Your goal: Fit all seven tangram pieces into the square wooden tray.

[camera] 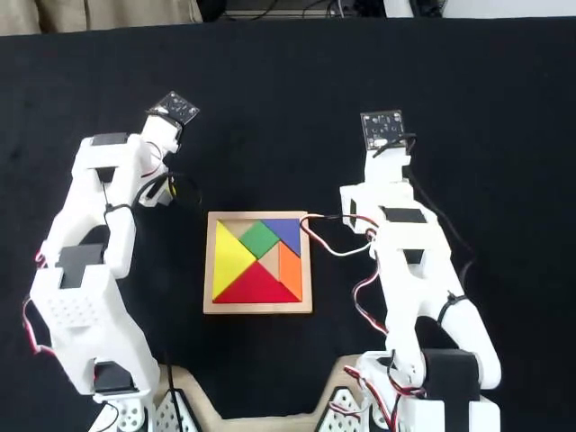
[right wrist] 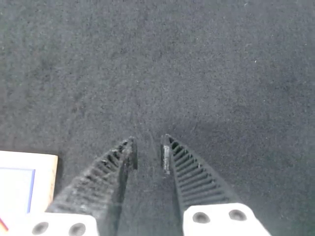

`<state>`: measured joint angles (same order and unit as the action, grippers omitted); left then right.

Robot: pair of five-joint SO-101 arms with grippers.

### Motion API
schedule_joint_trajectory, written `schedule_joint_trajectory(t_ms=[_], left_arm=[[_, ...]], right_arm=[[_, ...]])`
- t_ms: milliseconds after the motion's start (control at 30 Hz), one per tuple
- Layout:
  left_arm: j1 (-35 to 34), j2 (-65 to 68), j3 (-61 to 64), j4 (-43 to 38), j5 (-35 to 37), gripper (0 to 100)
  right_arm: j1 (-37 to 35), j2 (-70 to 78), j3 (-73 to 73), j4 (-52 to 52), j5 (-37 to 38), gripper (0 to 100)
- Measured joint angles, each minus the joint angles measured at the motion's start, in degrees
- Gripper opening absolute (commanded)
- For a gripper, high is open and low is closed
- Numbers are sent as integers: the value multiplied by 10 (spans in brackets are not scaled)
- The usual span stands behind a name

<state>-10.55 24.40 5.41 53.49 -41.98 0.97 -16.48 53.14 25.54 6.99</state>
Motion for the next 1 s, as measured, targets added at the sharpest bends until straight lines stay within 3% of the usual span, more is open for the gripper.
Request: schedule_joint_trajectory(t_ms=[367, 833, 1000], left_arm=[[-7, 115, -172, 118, 0, 192], [-19, 127, -190, 123, -1, 187], [-19, 127, -190, 124, -1, 73]], right_arm=[[0, 0, 0, 0, 0, 93], [0, 0, 0, 0, 0, 93], [0, 0, 0, 0, 0, 93]])
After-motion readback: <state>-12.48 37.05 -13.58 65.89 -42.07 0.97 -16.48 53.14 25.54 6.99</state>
